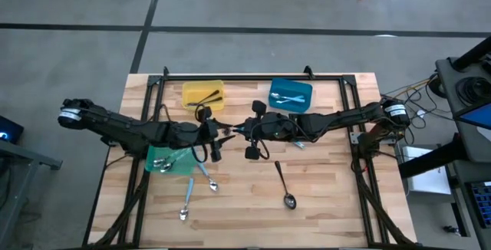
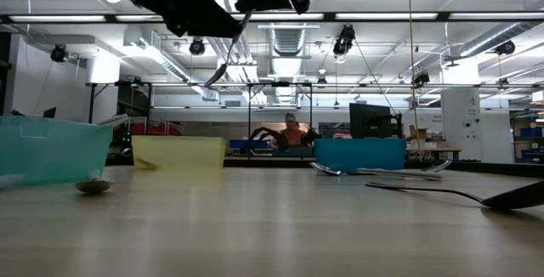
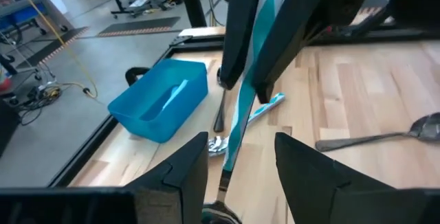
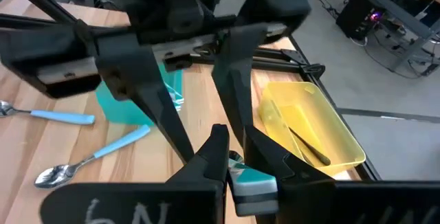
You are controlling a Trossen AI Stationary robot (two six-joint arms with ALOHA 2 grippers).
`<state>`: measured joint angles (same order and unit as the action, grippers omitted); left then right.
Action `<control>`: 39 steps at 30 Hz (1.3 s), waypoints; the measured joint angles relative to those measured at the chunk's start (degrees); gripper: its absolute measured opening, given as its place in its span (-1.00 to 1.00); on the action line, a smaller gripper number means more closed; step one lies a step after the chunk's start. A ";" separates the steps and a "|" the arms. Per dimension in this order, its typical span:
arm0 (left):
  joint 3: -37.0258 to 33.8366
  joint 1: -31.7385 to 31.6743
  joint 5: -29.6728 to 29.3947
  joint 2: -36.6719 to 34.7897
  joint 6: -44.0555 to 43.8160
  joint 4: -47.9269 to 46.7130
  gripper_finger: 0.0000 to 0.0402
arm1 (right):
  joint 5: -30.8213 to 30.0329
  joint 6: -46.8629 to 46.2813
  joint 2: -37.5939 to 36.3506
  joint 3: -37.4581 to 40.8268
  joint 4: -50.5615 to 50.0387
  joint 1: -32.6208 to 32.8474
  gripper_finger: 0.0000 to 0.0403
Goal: Sort silverware by color (type)
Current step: Put the blue patterned spoon into the green bin
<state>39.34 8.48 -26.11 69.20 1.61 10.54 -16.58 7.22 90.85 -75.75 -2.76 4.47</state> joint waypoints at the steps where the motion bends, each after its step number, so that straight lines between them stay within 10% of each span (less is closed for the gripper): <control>1: 0.45 -0.34 0.17 0.76 0.43 -0.04 -0.26 | 0.00 0.02 0.00 0.00 -0.02 0.00 -0.91; 10: 1.59 -1.04 0.18 3.00 1.02 0.15 -0.35 | 0.02 0.22 0.00 0.02 -0.39 0.00 -0.91; 19: 1.39 -1.11 0.36 2.09 1.28 -0.03 -0.94 | 0.03 0.26 0.02 0.04 -0.26 -0.02 -0.87; 39: 1.34 -1.06 0.40 1.79 0.83 -0.02 -0.99 | 0.03 -1.25 0.02 0.04 -0.22 -0.02 -0.81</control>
<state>40.68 7.42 -25.71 71.00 2.44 10.52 -16.55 5.97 90.87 -75.70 -2.99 4.45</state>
